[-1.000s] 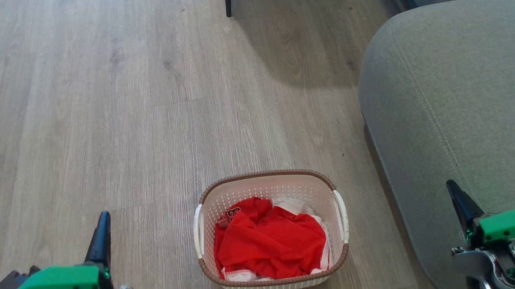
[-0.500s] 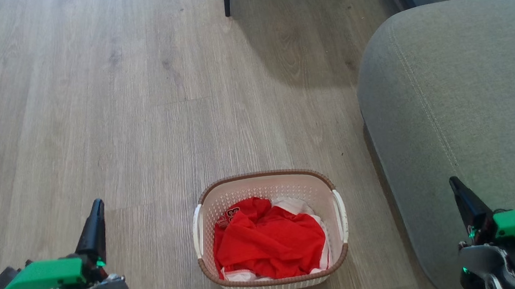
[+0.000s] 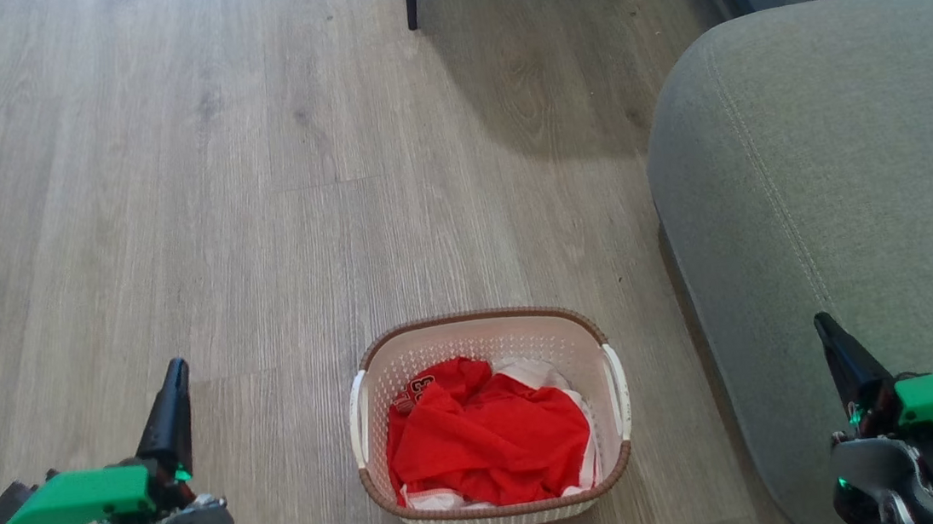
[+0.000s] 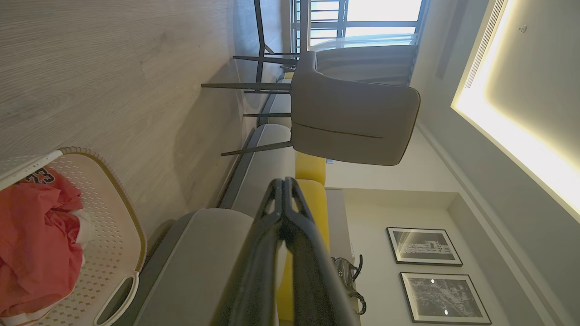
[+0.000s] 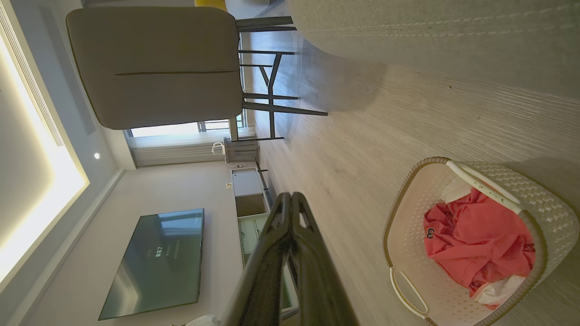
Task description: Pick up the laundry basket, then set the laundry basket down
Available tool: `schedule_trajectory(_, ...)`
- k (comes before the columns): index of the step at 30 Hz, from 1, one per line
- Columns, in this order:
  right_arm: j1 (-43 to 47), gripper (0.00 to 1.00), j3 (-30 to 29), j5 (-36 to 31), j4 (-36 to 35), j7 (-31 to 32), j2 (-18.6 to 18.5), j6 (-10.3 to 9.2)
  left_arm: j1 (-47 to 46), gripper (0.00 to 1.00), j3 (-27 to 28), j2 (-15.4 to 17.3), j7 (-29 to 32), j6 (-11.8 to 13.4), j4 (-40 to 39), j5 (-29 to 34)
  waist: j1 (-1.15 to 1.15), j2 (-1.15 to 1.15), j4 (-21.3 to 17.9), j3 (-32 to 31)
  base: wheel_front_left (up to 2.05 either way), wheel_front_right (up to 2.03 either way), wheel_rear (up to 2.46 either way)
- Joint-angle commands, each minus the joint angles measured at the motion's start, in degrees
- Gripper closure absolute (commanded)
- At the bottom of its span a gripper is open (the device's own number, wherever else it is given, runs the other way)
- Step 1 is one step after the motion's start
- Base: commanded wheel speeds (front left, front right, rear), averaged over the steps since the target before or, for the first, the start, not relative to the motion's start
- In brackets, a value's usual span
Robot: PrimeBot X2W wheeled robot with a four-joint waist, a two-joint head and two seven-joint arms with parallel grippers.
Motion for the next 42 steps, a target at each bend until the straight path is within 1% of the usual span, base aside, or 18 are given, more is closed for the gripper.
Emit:
schedule_trajectory(1,-2.7,1.00,0.9,0.1,-1.8,0.3,-0.6,-0.09,-2.6,1.00,2.0,0.3,0.3,-0.4,-1.8,0.0,0.00,0.00,0.0,0.0,0.00,0.00,0.00)
schedule_trajectory(42,-2.8,1.00,0.2,-0.5,-1.8,0.8,-0.1,-0.09,-2.7,1.00,2.2,0.2,0.4,-0.4,-1.8,0.1,0.00,0.00,0.0,0.0,0.00,0.00,0.00)
